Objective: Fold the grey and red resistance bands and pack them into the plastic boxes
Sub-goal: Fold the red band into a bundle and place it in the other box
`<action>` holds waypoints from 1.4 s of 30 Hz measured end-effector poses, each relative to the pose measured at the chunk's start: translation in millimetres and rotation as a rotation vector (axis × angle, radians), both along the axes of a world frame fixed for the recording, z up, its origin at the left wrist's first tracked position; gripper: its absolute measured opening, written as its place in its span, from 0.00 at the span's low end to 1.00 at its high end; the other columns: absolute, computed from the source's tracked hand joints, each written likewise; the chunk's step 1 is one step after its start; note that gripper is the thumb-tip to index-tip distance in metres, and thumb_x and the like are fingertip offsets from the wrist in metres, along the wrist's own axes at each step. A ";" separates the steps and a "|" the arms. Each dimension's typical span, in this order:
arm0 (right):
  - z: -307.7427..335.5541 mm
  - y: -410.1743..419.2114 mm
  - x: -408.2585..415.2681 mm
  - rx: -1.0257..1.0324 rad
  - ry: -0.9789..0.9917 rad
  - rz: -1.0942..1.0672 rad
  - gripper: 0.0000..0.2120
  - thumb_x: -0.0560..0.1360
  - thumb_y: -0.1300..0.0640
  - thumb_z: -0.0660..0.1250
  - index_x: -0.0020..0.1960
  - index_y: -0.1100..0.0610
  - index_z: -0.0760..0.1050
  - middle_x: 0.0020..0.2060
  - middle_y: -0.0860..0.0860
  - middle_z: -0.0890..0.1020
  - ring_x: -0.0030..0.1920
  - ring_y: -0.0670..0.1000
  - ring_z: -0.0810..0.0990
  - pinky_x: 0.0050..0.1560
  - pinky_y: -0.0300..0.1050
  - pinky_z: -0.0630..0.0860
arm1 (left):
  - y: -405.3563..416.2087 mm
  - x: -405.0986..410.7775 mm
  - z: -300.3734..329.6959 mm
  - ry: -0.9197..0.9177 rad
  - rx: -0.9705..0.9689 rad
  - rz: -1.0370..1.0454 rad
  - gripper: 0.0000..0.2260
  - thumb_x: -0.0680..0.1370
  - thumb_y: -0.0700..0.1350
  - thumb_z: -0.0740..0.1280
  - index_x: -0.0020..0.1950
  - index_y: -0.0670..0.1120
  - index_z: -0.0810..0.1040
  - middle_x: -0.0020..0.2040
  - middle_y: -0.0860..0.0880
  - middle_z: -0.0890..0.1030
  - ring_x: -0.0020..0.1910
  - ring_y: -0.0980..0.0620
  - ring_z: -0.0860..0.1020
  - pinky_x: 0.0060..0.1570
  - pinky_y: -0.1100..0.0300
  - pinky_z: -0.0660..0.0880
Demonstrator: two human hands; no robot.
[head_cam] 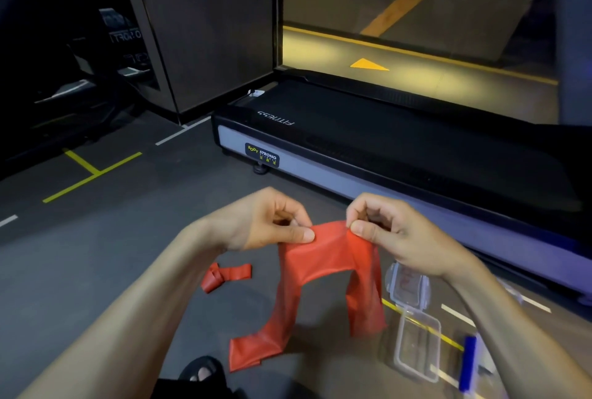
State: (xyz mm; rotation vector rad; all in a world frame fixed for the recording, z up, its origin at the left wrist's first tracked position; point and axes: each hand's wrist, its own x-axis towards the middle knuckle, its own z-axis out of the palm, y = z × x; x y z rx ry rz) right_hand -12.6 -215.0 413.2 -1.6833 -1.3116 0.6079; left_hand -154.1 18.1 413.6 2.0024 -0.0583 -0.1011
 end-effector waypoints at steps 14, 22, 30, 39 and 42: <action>-8.5 -1.1 4.1 0.002 0.060 -0.013 0.04 0.81 0.58 0.67 0.51 0.59 0.77 0.40 0.46 0.78 0.41 0.48 0.74 0.46 0.42 0.72 | 0.7 -3.1 6.5 0.021 0.062 0.019 0.09 0.82 0.47 0.68 0.45 0.44 0.83 0.38 0.53 0.81 0.38 0.57 0.76 0.42 0.61 0.74; -11.6 -0.1 4.8 -0.023 0.044 0.003 0.03 0.82 0.60 0.66 0.51 0.60 0.76 0.40 0.44 0.77 0.41 0.45 0.73 0.45 0.37 0.71 | 0.4 -3.0 8.0 0.023 0.229 0.016 0.13 0.83 0.49 0.66 0.43 0.45 0.81 0.34 0.52 0.77 0.35 0.56 0.72 0.38 0.60 0.69; -21.8 9.1 -8.2 0.032 0.193 0.041 0.04 0.83 0.62 0.63 0.52 0.62 0.74 0.61 0.57 0.82 0.63 0.49 0.80 0.65 0.41 0.73 | -10.9 1.2 8.5 -0.060 0.252 -0.006 0.09 0.80 0.50 0.69 0.43 0.49 0.82 0.37 0.49 0.82 0.36 0.56 0.76 0.42 0.54 0.75; -32.5 31.8 -32.5 0.178 0.180 -0.029 0.03 0.84 0.59 0.61 0.52 0.55 0.73 0.45 0.44 0.78 0.47 0.45 0.75 0.52 0.42 0.72 | -20.3 0.3 8.3 -0.218 0.489 0.050 0.10 0.79 0.48 0.68 0.38 0.48 0.78 0.31 0.48 0.76 0.32 0.50 0.73 0.37 0.59 0.71; -26.8 33.3 -32.2 0.149 0.090 -0.047 0.04 0.84 0.55 0.61 0.51 0.51 0.73 0.41 0.47 0.75 0.42 0.48 0.72 0.46 0.44 0.71 | -19.2 -2.7 9.0 -0.236 0.546 0.091 0.10 0.79 0.49 0.69 0.39 0.48 0.80 0.31 0.48 0.76 0.33 0.51 0.73 0.39 0.57 0.72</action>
